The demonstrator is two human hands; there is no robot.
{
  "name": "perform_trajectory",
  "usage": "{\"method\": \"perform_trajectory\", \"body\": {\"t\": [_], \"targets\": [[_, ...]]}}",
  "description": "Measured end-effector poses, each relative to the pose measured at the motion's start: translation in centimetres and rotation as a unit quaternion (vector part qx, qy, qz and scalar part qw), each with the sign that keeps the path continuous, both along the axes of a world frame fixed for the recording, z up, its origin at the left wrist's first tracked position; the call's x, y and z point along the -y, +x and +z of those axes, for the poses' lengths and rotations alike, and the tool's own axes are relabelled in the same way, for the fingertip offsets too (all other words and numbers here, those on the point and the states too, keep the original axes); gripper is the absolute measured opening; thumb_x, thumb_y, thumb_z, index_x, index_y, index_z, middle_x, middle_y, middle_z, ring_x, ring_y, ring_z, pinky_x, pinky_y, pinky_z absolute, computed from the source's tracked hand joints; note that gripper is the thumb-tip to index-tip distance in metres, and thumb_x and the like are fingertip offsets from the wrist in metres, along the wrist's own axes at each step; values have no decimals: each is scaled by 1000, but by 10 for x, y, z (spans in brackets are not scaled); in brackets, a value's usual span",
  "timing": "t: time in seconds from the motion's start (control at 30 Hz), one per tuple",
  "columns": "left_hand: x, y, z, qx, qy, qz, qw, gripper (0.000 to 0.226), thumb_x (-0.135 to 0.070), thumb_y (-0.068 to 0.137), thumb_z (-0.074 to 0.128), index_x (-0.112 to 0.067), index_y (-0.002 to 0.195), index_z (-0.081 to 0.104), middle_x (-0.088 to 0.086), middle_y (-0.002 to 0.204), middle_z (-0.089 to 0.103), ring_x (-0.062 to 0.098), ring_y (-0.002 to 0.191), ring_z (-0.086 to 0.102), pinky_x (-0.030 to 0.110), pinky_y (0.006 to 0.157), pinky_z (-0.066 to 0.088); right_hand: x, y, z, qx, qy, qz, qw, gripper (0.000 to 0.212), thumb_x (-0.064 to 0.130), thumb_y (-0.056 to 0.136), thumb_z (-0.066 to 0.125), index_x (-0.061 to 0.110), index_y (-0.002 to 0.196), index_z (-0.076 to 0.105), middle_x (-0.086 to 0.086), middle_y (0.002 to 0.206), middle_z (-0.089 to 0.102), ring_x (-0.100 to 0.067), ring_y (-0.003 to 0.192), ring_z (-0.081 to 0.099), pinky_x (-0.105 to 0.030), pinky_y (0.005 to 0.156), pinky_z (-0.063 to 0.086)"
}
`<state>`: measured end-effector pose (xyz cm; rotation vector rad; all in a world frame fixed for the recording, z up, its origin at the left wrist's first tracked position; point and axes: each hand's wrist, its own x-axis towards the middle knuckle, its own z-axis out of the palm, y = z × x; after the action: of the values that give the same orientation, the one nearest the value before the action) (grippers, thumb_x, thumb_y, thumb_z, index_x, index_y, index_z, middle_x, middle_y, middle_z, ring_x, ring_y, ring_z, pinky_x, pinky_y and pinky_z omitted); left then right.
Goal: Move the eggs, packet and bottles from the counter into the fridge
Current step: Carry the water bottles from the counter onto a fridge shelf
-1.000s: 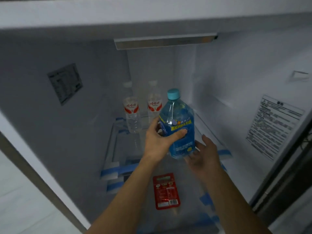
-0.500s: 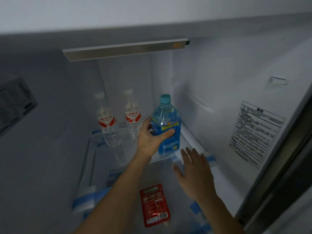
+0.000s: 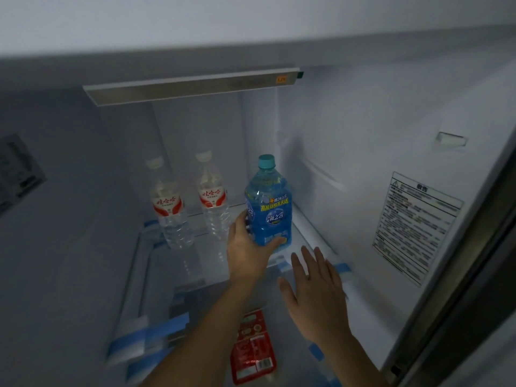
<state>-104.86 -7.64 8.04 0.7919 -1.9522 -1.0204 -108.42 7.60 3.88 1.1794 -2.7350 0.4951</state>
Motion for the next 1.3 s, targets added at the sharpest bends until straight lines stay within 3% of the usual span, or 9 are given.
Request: {"method": "perform_trajectory", "body": {"t": [0.2,0.5,0.57,0.67,0.73,0.83,0.97,1.07,1.3], "targets": [[13,-16,8,4,28,7,1000,80,-28,67,90,-18,135,50,-3,127,64,11,107,62,37,94,57,1,-1,-1,8,12,-18,1000,79,65,100,8,16,148,48,-9,156,43,-32,147,35,-51,118,29],[34,-35,6,30,29,-11,999,85,-28,72,88,-15,143,44,7,125,64,23,111,64,43,95,56,1,0,-3,0,5,-21,1000,76,64,101,11,17,148,48,-8,154,46,-30,146,39,-49,120,30],[30,-29,7,30,36,-29,998,83,-24,75,86,-13,144,42,2,127,63,20,113,63,32,93,55,1,1,-1,-1,2,-20,1000,77,64,101,9,16,148,48,-8,154,46,-30,145,39,-50,119,31],[17,-7,10,17,44,-66,997,81,-16,78,83,-11,146,37,-18,118,53,2,107,53,5,81,42,1,4,2,-4,-5,-23,1000,72,60,100,17,15,146,51,-9,152,49,-31,143,42,-50,118,32],[9,15,8,28,25,-93,995,84,-18,80,81,-14,149,33,-12,134,51,3,118,46,12,95,39,0,7,5,-7,-7,-27,1000,70,58,99,21,15,143,54,-10,149,52,-32,141,45,-51,116,35],[2,56,2,91,-84,-126,984,75,-31,85,75,-21,149,37,-2,146,47,8,130,43,21,107,32,-4,11,9,-19,-5,-24,1000,76,58,101,11,13,135,62,-13,140,61,-34,132,55,-53,110,42],[-10,109,-7,155,-191,-167,955,69,-45,87,66,-30,148,39,-4,147,48,13,134,44,30,114,35,-15,35,17,-36,14,-21,999,63,55,93,32,17,129,67,-9,135,65,-34,127,59,-57,105,47],[-28,139,-11,156,-215,-202,943,70,-55,83,56,-29,146,43,-5,146,50,12,132,44,35,114,37,-30,64,26,-54,7,-7,999,63,55,88,39,16,131,65,-10,137,63,-34,128,58,-57,104,48],[-87,155,-19,85,-295,-274,911,61,-40,81,66,-15,136,57,5,135,61,20,125,55,43,105,48,-111,126,44,-135,-39,-36,989,61,46,84,56,13,135,61,-14,143,57,-35,136,50,-58,110,41]]}}
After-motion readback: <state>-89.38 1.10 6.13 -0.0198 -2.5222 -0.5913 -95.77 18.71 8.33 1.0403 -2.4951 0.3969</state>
